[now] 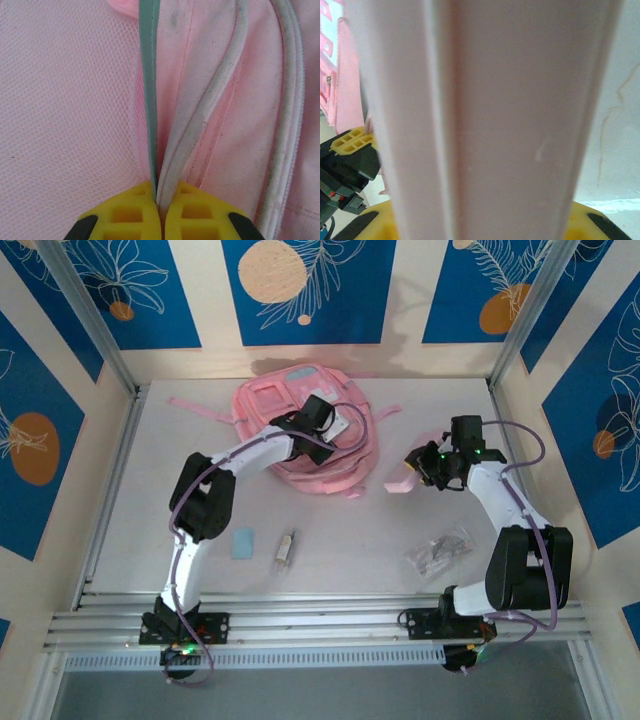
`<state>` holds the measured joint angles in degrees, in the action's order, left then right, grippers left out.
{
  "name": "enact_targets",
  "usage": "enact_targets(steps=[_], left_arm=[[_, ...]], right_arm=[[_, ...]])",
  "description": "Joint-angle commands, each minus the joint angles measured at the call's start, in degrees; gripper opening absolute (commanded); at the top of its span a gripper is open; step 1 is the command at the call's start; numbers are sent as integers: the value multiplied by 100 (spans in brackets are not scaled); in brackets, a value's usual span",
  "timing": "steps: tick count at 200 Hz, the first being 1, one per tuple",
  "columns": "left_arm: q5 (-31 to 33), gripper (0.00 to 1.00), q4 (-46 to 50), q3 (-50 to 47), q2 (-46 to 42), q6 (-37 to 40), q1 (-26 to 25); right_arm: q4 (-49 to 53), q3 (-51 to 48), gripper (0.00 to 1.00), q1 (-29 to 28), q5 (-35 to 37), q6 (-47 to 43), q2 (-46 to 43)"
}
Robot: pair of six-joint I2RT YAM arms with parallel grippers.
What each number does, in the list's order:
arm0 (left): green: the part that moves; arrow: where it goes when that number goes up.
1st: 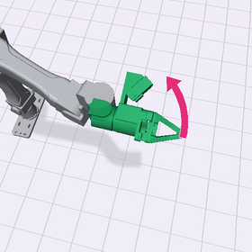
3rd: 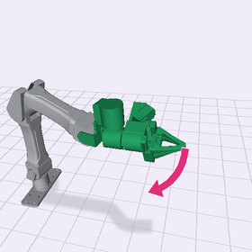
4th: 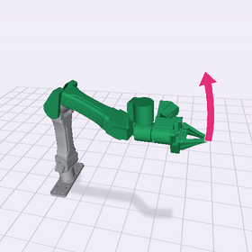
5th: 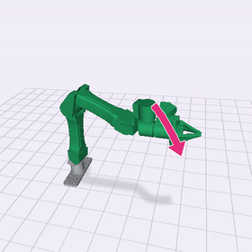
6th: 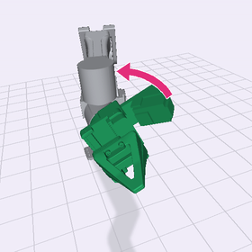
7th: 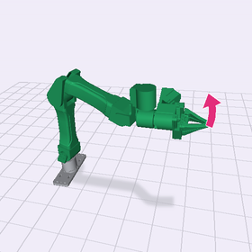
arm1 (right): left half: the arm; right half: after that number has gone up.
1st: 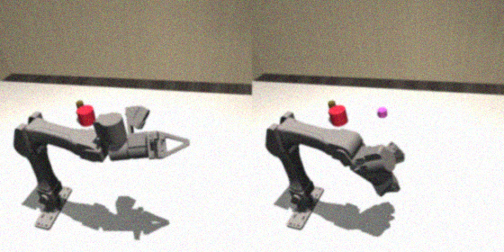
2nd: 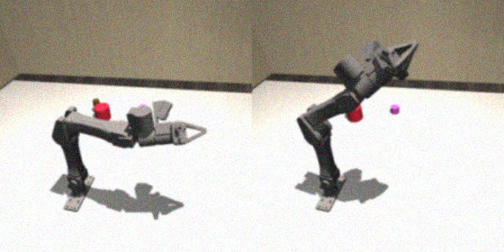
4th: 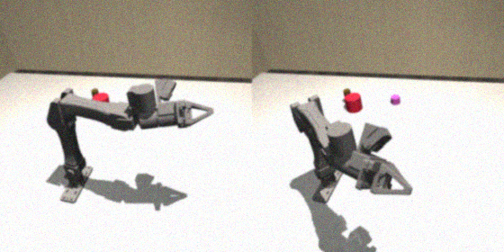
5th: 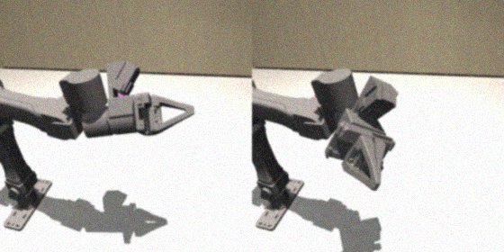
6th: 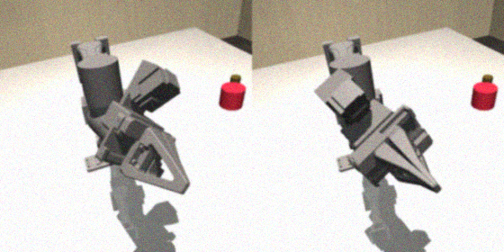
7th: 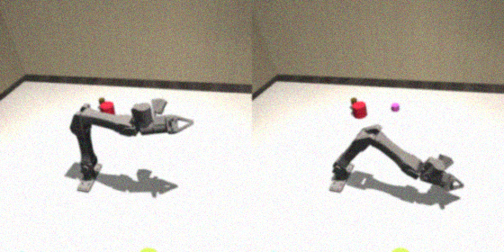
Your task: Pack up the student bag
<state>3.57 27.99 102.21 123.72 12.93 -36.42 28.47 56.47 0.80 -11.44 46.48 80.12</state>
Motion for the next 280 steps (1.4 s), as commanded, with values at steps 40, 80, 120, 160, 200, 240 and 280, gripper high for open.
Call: enact_targets(steps=[40,80,120,160,200,240,280], left_arm=[[-1797,0,638,581,-1080,-2006,566],[-2271,0,210,554,-1369,-2655,831],[-2585,0,-187,521,-1342,-3181,1027],[-2604,0,-641,233,-1441,-3541,1093],[-2560,0,-981,-24,-1562,-3751,1131],[-2502,0,-1227,-254,-1661,-3914,1179],[-2491,0,-1490,-473,-1685,-4034,1250]], right_arm=[[-952,172,0,-391,-624,62,77],[-2057,233,0,-937,-745,502,387],[-3716,586,0,-1653,-502,1144,1349],[-4447,1598,0,-2223,-232,1760,2867],[-4796,2732,0,-2659,-245,2643,4246],[-3266,3744,10,-2882,9,3053,4835],[-1272,3925,62,-2842,616,2611,4382]])
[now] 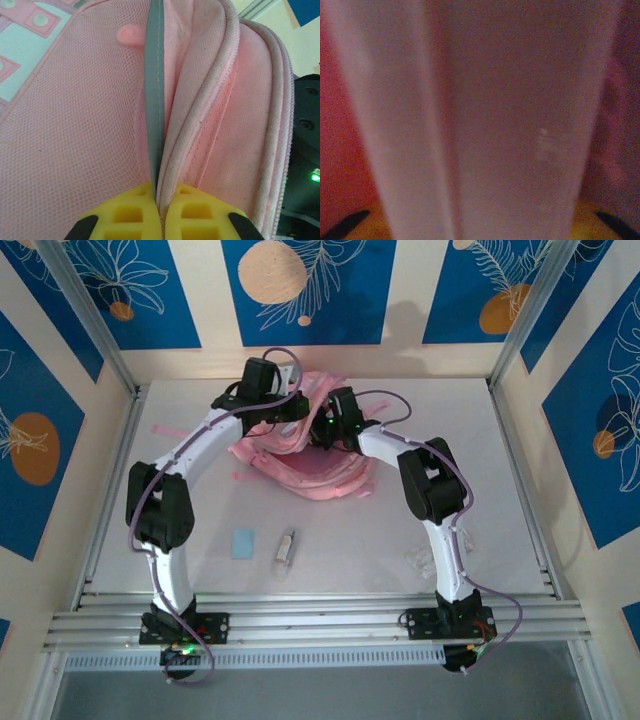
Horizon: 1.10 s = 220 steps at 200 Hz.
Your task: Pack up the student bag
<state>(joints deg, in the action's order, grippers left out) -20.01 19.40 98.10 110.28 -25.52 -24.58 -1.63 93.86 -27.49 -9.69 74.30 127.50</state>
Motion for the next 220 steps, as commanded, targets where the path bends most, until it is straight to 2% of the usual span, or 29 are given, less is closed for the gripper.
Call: enact_targets(steps=[1,14,42,79,104,136,173,194,212,216,220], left_arm=[[-134,0,-640,-63,-340,-190,66],[-135,0,-674,-94,-341,-199,80],[-121,0,-722,-142,-363,-213,111],[-100,0,-786,-221,-347,-217,127],[-137,0,-788,-273,-341,-191,138],[-318,0,-849,-398,-418,-212,145],[-381,0,-1121,-795,-679,-269,144],[-443,0,-1174,-969,-775,-284,146],[-510,0,-1208,-1084,-853,-304,146],[-516,0,-1214,-1112,-866,-305,146],[-516,0,-1217,-1133,-880,-305,146]], right_arm=[[1781,189,63,-13,450,-188,-366],[2259,260,72,23,578,-400,-503],[2785,278,80,127,627,-773,-783],[3145,80,81,285,509,-1152,-1405],[3485,-144,81,390,390,-1717,-1978],[4465,-518,81,707,612,-2528,-2587],[5369,-1742,88,1366,1892,-2726,-3276],[5333,-2753,89,1960,2156,-2520,-3695],[5230,-3493,94,2404,2186,-2334,-4048],[5226,-3613,100,2491,2211,-2282,-4112],[5222,-3742,100,2563,2238,-2231,-4177]])
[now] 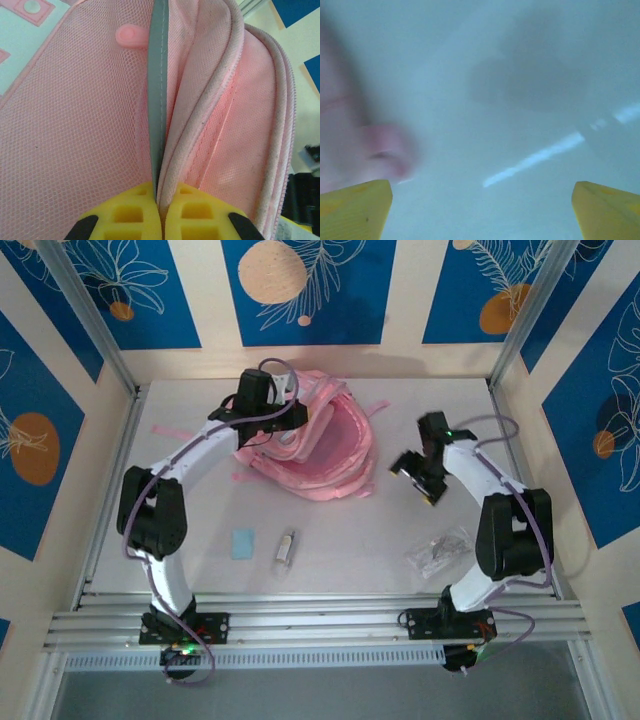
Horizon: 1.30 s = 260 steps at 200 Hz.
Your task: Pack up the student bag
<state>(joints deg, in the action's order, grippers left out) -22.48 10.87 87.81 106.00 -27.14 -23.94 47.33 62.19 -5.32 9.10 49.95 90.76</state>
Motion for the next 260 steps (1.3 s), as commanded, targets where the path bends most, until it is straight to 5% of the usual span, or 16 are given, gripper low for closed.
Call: enact_targets(steps=[1,68,175,196,230,260], left_arm=[[-272,0,-361,-105,-454,-139,83],[-294,0,-341,-273,-518,-147,75],[-415,0,-618,-390,-439,-418,74],[-432,0,-765,-473,-423,-535,74],[-443,0,-731,-506,-478,-542,74],[-358,0,-670,-546,-567,-469,74]], right_arm=[[323,-602,100,369,366,224,-518],[536,-1411,100,1017,642,773,-799],[512,-1818,99,66,768,1497,-584],[77,-1985,87,-60,444,1577,-580],[-224,-1662,45,-376,387,1482,-408],[-206,-1040,22,-669,446,1267,-89]])
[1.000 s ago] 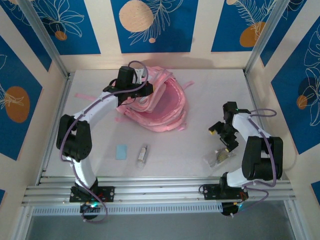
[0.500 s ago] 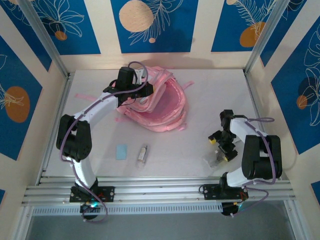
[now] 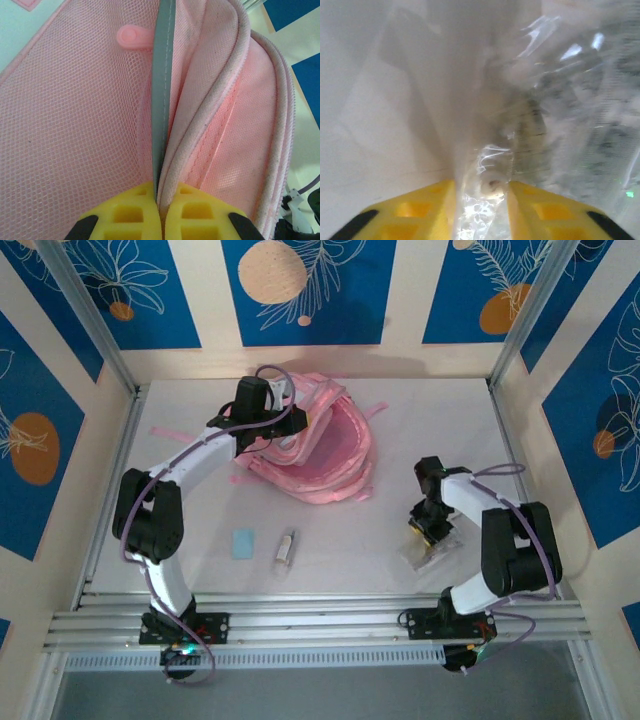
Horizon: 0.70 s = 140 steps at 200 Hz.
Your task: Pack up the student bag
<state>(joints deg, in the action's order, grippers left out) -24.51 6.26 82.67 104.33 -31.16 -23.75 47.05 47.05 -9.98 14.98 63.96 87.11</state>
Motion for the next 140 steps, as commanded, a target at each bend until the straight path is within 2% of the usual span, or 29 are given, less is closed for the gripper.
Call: enact_targets(steps=[1,14,26,30,67,91,96,103,111,116,128,140], left_arm=[[-153,0,-211,-32,-403,-66,54],[-146,0,-205,-58,-429,-64,54],[-119,0,-199,-80,-457,-41,50],[-117,0,-189,-89,-462,-33,54],[-50,0,-142,-107,-486,47,63],[-80,0,-138,-85,-471,29,59],[-73,0,-138,-85,-482,28,63],[-73,0,-135,-93,-484,31,63],[-62,0,-148,-84,-475,31,63],[-58,0,-153,-85,-470,34,61],[-82,0,-173,-85,-457,17,62],[-104,0,-184,-91,-441,8,63]], right_arm=[[-178,491,22,-209,-143,-145,291],[-145,674,7,-277,-113,-190,450],[-168,772,6,-274,-176,-242,563],[-169,796,0,-269,-203,-252,585],[-243,942,0,-253,-253,-504,560],[266,1205,2,-400,-54,-653,420],[358,1216,7,-435,-50,-665,377],[488,1203,23,-460,-101,-653,325],[622,1151,52,-455,-199,-617,283],[701,1126,64,-442,-285,-568,276],[839,997,77,-389,-492,-473,264],[837,796,83,-345,-615,-369,211]])
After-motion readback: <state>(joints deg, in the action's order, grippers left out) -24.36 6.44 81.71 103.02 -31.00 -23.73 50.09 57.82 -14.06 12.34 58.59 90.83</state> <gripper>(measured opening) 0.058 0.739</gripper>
